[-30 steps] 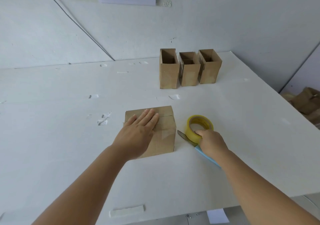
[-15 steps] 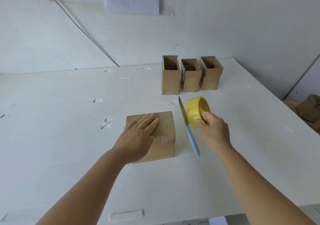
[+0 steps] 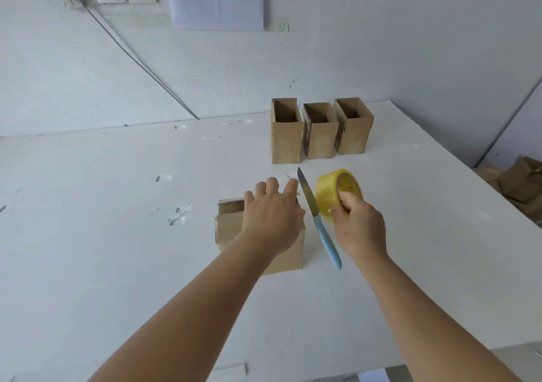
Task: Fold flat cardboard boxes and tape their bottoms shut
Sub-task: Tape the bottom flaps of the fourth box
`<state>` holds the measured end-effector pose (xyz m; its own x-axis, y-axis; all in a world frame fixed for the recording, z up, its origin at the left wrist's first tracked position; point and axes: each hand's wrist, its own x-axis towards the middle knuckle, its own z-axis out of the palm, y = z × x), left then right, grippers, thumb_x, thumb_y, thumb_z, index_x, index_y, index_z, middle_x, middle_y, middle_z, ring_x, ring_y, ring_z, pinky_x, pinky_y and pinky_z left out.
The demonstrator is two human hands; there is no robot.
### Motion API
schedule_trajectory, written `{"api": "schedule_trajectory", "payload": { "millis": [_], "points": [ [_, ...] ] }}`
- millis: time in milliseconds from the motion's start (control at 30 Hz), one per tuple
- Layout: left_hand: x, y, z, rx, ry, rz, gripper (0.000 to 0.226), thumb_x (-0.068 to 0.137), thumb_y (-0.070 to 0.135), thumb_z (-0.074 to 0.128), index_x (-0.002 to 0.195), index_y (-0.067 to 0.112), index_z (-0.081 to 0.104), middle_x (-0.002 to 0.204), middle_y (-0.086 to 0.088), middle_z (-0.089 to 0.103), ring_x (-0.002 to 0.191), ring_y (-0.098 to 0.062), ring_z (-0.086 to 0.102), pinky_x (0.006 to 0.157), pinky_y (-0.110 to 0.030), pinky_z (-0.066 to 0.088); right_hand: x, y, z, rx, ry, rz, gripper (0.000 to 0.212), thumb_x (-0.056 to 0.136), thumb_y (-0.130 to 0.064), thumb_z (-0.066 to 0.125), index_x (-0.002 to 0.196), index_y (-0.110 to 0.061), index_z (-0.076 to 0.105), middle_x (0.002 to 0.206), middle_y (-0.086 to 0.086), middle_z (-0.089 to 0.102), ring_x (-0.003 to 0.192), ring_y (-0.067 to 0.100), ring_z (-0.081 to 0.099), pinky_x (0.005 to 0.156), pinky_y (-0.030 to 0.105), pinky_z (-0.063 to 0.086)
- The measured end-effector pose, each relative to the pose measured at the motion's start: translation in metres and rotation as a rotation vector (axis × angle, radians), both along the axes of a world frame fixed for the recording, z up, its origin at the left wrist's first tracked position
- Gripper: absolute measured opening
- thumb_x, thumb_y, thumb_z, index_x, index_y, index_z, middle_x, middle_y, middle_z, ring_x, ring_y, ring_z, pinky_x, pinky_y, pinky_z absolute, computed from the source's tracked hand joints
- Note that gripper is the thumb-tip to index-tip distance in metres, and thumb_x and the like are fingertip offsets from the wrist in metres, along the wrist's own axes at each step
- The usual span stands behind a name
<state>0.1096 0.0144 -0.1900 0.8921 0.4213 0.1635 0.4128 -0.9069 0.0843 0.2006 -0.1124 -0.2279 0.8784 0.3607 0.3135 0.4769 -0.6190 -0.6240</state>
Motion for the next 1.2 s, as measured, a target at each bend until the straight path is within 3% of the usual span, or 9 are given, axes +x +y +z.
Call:
{"api": "schedule_trajectory", "payload": {
  "millis": [133,267,400,567,633,733,933,1067,1200],
  "points": [
    [0.004,-0.020,0.000,0.039,-0.113,-0.104,0.047,0.095,0.042,0.044,0.135,0.017,0.044,0.135,-0.008,0.044,0.139,-0.030,0.023,0.115,-0.041,0.017,0.003,-0.007,0.002,0.026,0.017,-0.052,0.011,0.091,-0.017,0.051,0.082,-0.015,0.058,0.065,0.004,0.058,0.060,0.024,0.048,0.047,0.027,0.029],
    [0.003,-0.052,-0.008,-0.103,-0.371,-0.268,0.045,0.087,0.022,0.062,0.129,0.008,0.051,0.124,-0.012,0.053,0.119,-0.031,0.047,0.102,-0.039,0.041,0.007,-0.017,0.005,0.055,0.026,-0.091,0.014,0.091,-0.018,0.050,0.085,-0.011,0.060,0.071,0.006,0.063,0.065,0.025,0.053,0.053,0.031,0.036],
    [0.018,-0.083,-0.024,-0.548,-0.202,-0.091,0.065,0.097,0.027,0.049,0.149,0.010,0.014,0.136,-0.008,0.048,0.119,-0.024,0.051,0.085,-0.027,0.042,0.011,-0.034,0.008,0.095,0.010,-0.125,0.017,0.090,-0.016,0.050,0.075,-0.011,0.055,0.063,0.005,0.056,0.058,0.021,0.047,0.049,0.027,0.033],
    [0.039,-0.097,-0.041,-0.888,-0.146,0.099,0.048,0.096,0.035,0.051,0.136,0.011,0.043,0.111,-0.003,0.067,0.101,-0.019,0.059,0.077,-0.027,0.045,0.012,-0.055,0.006,0.117,0.068,-0.148,0.014,0.089,-0.016,0.050,0.076,-0.012,0.054,0.063,0.006,0.054,0.061,0.024,0.048,0.050,0.030,0.032],
    [0.045,-0.102,-0.046,-0.904,-0.166,0.109,0.027,0.095,0.032,0.051,0.111,0.014,0.061,0.096,-0.002,0.069,0.086,-0.018,0.060,0.065,-0.026,0.042,0.010,-0.062,0.002,0.111,0.079,-0.149,0.011,0.088,-0.016,0.051,0.079,-0.012,0.056,0.066,0.006,0.057,0.063,0.025,0.050,0.052,0.031,0.033],
    [0.051,-0.108,-0.055,-0.879,-0.142,0.110,0.026,0.094,0.024,0.046,0.081,0.008,0.061,0.078,-0.006,0.066,0.071,-0.024,0.061,0.056,-0.030,0.044,0.008,-0.070,-0.006,0.095,0.084,-0.162,0.009,0.088,-0.015,0.052,0.081,-0.013,0.056,0.067,0.005,0.057,0.064,0.025,0.050,0.053,0.031,0.032],
    [0.039,-0.108,-0.085,-0.991,0.055,0.187,0.030,0.094,0.021,0.046,0.089,0.001,0.067,0.082,-0.014,0.072,0.076,-0.026,0.070,0.066,-0.033,0.056,0.012,-0.084,-0.018,0.114,0.043,-0.254,0.010,0.090,-0.014,0.051,0.094,-0.013,0.060,0.075,0.003,0.058,0.070,0.026,0.049,0.059,0.031,0.030],
    [0.030,-0.103,-0.106,-1.037,0.174,0.217,0.028,0.094,0.021,0.049,0.091,0.000,0.068,0.081,-0.015,0.073,0.064,-0.022,0.067,0.070,-0.030,0.058,0.009,-0.086,-0.023,0.142,0.051,-0.233,0.011,0.088,-0.012,0.053,0.094,-0.015,0.062,0.077,0.005,0.063,0.070,0.025,0.053,0.058,0.030,0.031],
    [0.030,-0.095,-0.110,-1.022,0.163,0.217,0.021,0.092,0.021,0.056,0.089,0.003,0.066,0.085,-0.015,0.073,0.076,-0.026,0.071,0.077,-0.037,0.058,0.004,-0.085,-0.029,0.169,0.070,-0.214,0.015,0.088,-0.012,0.056,0.099,-0.017,0.064,0.083,0.003,0.066,0.076,0.022,0.057,0.061,0.027,0.033]
  ]
}}
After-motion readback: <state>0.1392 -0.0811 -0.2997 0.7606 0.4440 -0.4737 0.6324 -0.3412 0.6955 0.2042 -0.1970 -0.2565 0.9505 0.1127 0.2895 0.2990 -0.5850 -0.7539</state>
